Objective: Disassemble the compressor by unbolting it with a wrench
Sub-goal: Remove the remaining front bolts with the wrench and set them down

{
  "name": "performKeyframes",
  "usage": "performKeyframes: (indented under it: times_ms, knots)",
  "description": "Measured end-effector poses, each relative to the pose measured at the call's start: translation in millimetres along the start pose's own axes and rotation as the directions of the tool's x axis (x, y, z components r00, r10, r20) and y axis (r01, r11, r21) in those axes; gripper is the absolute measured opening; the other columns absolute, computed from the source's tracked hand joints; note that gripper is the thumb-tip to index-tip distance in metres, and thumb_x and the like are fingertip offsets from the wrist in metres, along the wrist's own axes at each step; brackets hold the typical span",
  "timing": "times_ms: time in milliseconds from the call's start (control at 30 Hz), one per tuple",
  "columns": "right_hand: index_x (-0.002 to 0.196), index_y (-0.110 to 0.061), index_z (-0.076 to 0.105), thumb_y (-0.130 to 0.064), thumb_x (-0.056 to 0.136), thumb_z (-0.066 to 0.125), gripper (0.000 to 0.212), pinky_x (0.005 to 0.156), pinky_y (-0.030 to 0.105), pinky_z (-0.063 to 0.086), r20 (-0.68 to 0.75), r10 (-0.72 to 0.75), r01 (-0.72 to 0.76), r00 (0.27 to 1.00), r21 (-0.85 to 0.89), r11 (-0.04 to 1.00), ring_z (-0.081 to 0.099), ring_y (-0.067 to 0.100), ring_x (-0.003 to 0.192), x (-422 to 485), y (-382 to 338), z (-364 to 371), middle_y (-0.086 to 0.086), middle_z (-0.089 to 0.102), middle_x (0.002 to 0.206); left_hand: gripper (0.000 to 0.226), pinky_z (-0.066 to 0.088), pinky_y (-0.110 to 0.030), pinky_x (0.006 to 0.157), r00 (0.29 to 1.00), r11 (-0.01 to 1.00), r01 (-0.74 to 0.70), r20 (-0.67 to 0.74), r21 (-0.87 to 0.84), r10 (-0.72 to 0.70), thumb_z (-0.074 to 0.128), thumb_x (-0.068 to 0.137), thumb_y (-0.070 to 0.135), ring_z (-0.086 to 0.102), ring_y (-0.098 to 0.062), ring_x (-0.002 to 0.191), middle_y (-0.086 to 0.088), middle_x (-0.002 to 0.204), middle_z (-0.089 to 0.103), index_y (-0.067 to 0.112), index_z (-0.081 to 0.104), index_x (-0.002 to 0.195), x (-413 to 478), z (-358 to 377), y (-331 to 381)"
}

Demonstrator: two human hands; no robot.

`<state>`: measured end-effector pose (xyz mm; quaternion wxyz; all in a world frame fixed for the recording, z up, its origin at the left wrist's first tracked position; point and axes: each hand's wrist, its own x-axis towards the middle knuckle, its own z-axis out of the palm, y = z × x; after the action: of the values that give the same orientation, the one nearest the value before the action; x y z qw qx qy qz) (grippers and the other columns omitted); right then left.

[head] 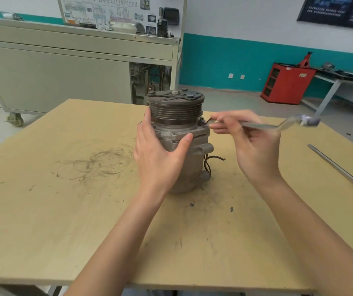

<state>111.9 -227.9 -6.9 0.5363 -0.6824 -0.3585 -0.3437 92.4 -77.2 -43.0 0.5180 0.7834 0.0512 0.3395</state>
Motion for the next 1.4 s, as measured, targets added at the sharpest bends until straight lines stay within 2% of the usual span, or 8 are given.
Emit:
performKeyframes:
  times_ms: [167, 300, 433, 533, 733, 833, 1167, 1400]
  knots:
    - [0.090, -0.014, 0.058, -0.015, 0.100, 0.038, 0.022, 0.070, 0.027, 0.056, -0.050, 0.197, -0.173, 0.979, 0.304, 0.937, 0.071, 0.020, 0.077, -4.1, 11.5, 0.9, 0.000, 0.072, 0.087, 0.097, 0.027, -0.048, 0.115, 1.000, 1.000, -0.004, -0.002, 0.011, 0.004, 0.060, 0.073, 0.057, 0.028, -0.017, 0.143, 0.001, 0.154, 0.033, 0.021, 0.019, 0.153, 0.7, -1.0, -0.6]
    - [0.084, -0.009, 0.049, -0.007, 0.101, 0.028, 0.027, 0.058, 0.023, 0.053, 0.120, 0.611, -0.482, 0.783, 0.738, 0.472, 0.066, 0.019, 0.060, 24.2, 37.0, -2.7, 0.007, 0.069, 0.071, 0.096, 0.027, -0.047, 0.115, 1.000, 1.000, -0.014, -0.008, 0.016, 0.014, 0.060, 0.073, 0.057, 0.030, -0.015, 0.142, 0.003, 0.151, 0.034, 0.022, 0.020, 0.153, 0.7, -1.3, -0.5]
    - [0.083, -0.010, 0.051, -0.014, 0.100, 0.032, 0.025, 0.049, 0.015, 0.050, 0.432, 0.678, -0.727, 0.595, 0.650, 0.223, 0.060, 0.010, 0.050, 49.8, 65.1, 2.2, 0.008, 0.069, 0.071, 0.098, 0.025, -0.050, 0.116, 1.000, 1.000, -0.006, 0.000, 0.030, 0.006, 0.059, 0.072, 0.060, 0.027, -0.016, 0.144, 0.003, 0.154, 0.032, 0.025, 0.017, 0.154, 1.0, -1.4, -2.0]
    - [0.083, -0.009, 0.053, -0.018, 0.100, 0.037, 0.026, 0.048, 0.013, 0.049, 0.467, 0.636, -0.751, 0.614, 0.593, 0.291, 0.062, 0.008, 0.050, 64.9, 68.8, -1.5, 0.006, 0.069, 0.070, 0.098, 0.022, -0.051, 0.117, 1.000, 0.999, -0.002, -0.002, 0.048, 0.002, 0.057, 0.072, 0.062, 0.025, -0.016, 0.145, 0.004, 0.156, 0.030, 0.026, 0.017, 0.154, 0.5, -1.0, -2.2]
    - [0.087, -0.007, 0.060, -0.024, 0.101, 0.042, 0.029, 0.057, 0.018, 0.055, 0.025, 0.502, -0.471, 0.865, 0.389, 0.792, 0.071, 0.017, 0.065, 48.6, 33.3, -12.1, 0.008, 0.074, 0.078, 0.098, 0.020, -0.052, 0.117, 1.000, 0.998, 0.008, 0.000, 0.054, -0.008, 0.057, 0.072, 0.063, 0.024, -0.017, 0.146, 0.004, 0.157, 0.029, 0.027, 0.016, 0.154, -0.1, 0.1, -1.9]
    - [0.085, -0.012, 0.062, -0.019, 0.100, 0.046, 0.023, 0.061, 0.022, 0.057, -0.086, 0.343, -0.316, 0.936, 0.229, 0.921, 0.073, 0.021, 0.070, 28.2, 8.6, -8.5, 0.003, 0.075, 0.082, 0.098, 0.020, -0.051, 0.117, 1.000, 0.999, 0.010, -0.003, 0.050, -0.010, 0.057, 0.072, 0.062, 0.024, -0.016, 0.145, 0.004, 0.156, 0.030, 0.026, 0.017, 0.154, -0.4, 0.2, -1.8]
    - [0.102, -0.008, 0.065, -0.020, 0.094, 0.054, 0.019, 0.082, 0.045, 0.056, 0.046, -0.017, 0.022, 0.999, -0.127, 0.992, 0.068, 0.020, 0.098, -6.6, -0.5, -4.0, 0.007, 0.069, 0.105, 0.096, 0.023, -0.044, 0.114, 1.000, 0.999, -0.013, -0.012, 0.048, 0.014, 0.059, 0.073, 0.059, 0.030, -0.013, 0.141, 0.007, 0.150, 0.034, 0.025, 0.018, 0.153, 0.1, 0.5, -3.2]
    - [0.097, -0.020, 0.064, -0.020, 0.096, 0.050, 0.014, 0.084, 0.044, 0.056, 0.014, 0.065, -0.065, 0.998, 0.017, 0.998, 0.069, 0.021, 0.097, -9.6, -0.5, -3.2, 0.005, 0.068, 0.106, 0.096, 0.025, -0.049, 0.116, 1.000, 1.000, -0.007, -0.015, 0.026, 0.007, 0.059, 0.073, 0.059, 0.029, -0.014, 0.142, 0.005, 0.152, 0.033, 0.025, 0.019, 0.153, 0.8, 1.7, -4.3]
